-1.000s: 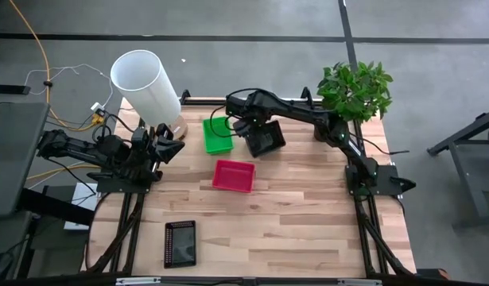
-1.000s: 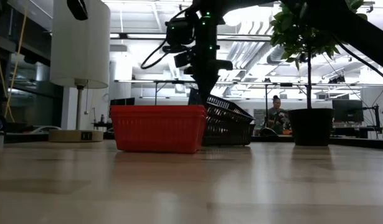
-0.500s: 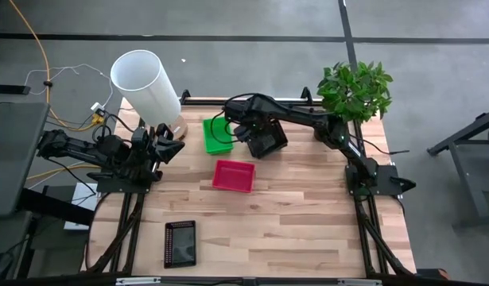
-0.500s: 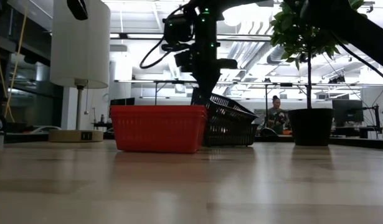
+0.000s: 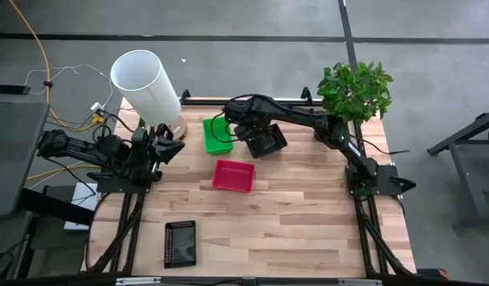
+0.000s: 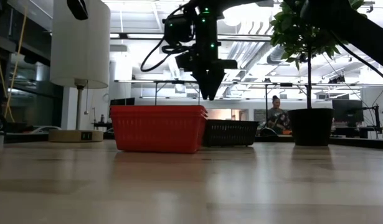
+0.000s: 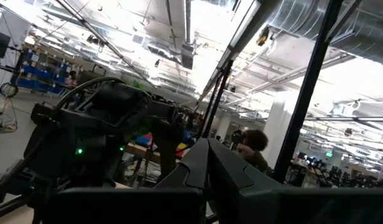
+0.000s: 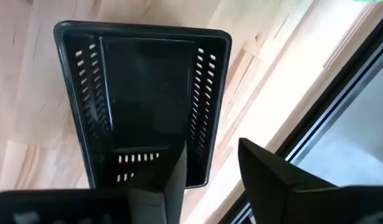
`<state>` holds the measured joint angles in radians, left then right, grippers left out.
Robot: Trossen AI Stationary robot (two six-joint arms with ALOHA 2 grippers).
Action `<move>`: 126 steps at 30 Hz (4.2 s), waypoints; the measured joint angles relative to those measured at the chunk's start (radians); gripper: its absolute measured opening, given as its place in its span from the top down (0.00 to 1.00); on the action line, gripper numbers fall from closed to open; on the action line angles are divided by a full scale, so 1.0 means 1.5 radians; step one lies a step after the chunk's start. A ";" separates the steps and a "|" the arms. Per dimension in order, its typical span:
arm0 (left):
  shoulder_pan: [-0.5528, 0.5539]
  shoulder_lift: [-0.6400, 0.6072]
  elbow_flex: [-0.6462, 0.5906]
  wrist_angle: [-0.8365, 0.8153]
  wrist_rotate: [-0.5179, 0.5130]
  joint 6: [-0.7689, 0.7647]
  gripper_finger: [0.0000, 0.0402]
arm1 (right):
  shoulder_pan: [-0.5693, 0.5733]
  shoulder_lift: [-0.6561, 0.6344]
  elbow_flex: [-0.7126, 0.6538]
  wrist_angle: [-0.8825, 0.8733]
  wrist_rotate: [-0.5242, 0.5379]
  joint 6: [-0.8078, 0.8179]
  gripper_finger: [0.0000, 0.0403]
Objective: Stack baskets by color
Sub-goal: Stack the bottom right black bin on the top black bin, then adjust the black bins, then adjust the green bins
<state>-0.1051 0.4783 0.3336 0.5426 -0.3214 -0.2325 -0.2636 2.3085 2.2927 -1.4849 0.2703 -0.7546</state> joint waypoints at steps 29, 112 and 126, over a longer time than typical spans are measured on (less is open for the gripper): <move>0.000 -0.003 0.000 -0.013 0.015 0.000 1.00 | 0.083 -0.138 -0.251 0.150 -0.237 0.386 1.00; 0.321 0.582 0.293 -0.673 0.087 -0.082 1.00 | 0.226 -0.587 -0.709 0.616 0.038 0.833 1.00; 0.347 0.623 0.293 -0.698 0.122 0.001 1.00 | 0.226 -0.587 -0.709 0.616 0.038 0.835 1.00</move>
<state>0.4149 1.4123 0.7727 -0.5040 -0.1390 -0.2305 0.0750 1.4284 1.2285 -0.5602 0.3267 0.4980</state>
